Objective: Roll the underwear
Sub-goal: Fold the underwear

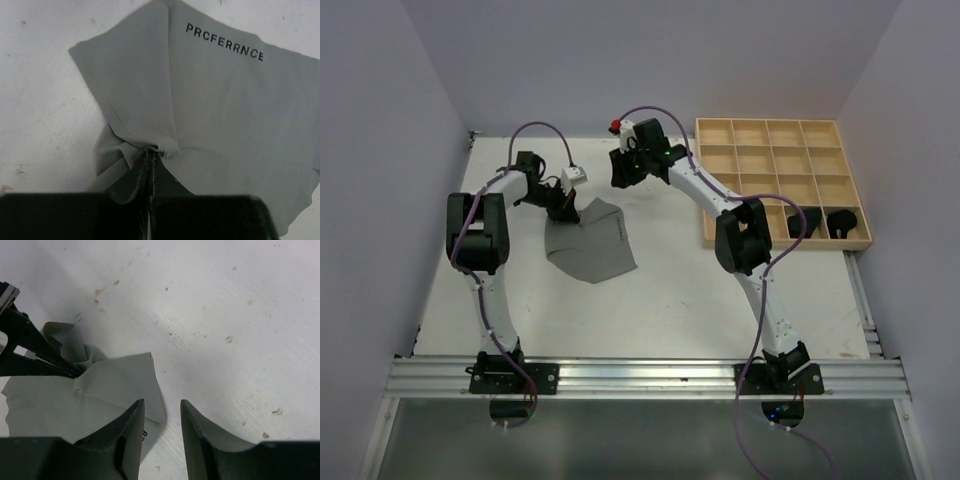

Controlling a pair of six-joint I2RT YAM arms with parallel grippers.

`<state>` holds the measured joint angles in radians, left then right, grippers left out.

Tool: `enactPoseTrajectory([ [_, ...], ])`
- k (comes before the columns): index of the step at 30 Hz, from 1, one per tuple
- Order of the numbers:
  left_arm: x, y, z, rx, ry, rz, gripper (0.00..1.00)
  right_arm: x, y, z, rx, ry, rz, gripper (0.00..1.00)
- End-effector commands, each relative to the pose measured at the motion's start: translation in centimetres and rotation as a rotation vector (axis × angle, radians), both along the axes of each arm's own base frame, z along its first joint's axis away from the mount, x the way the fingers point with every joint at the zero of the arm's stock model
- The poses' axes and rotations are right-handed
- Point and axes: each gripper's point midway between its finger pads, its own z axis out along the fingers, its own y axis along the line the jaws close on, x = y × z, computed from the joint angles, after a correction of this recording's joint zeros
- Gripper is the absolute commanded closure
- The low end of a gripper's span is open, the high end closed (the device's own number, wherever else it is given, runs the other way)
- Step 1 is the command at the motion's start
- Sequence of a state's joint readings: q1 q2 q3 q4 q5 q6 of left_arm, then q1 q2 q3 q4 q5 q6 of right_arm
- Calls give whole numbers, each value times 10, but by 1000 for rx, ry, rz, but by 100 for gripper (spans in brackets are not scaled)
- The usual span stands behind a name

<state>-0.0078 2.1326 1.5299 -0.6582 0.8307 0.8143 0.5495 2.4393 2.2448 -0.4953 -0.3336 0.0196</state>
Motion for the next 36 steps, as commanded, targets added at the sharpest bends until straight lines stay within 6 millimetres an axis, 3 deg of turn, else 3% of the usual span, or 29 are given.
enactPoseTrajectory([
  [1, 4, 5, -1, 14, -27, -31, 100, 10, 9, 11, 49, 14, -30, 60],
  [3, 1, 5, -6, 18, -20, -32, 100, 16, 15, 6, 71, 6, -29, 50],
  [6, 1, 4, -7, 10, -16, -34, 100, 17, 22, -7, 85, 18, -10, 46],
  [8, 6, 16, -7, 9, -16, -7, 100, 13, 25, -16, 83, 25, 8, 45],
  [19, -2, 17, -12, 4, 13, -40, 100, 11, 62, -31, 95, -67, 52, 44],
  [23, 0, 18, -11, 5, 12, -35, 100, 8, 73, -41, 93, -63, 49, 50],
  [27, 1, 16, -7, 4, 3, -36, 100, -1, 58, -64, 19, 4, 8, 60],
  [29, 2, 17, -7, 4, 2, -35, 100, -15, 47, -85, -20, 68, -4, 66],
  [30, 1, 17, -7, 7, 4, -35, 100, -19, 44, -76, -15, 70, -12, 68],
  [31, 0, 17, -8, 7, 7, -37, 100, -34, 33, -98, -51, 125, -19, 69],
  [32, -1, 17, -10, 7, 11, -39, 100, -38, 32, -99, -33, 129, -35, 72],
  [33, -2, 16, -10, 9, 10, -44, 100, -39, 30, -80, -10, 110, -47, 72],
  [34, -4, 15, -11, 8, 14, -48, 100, -55, 19, -98, -35, 155, -55, 73],
  [36, -8, 12, -11, 0, 13, -63, 100, -63, 19, -89, -3, 152, -68, 74],
])
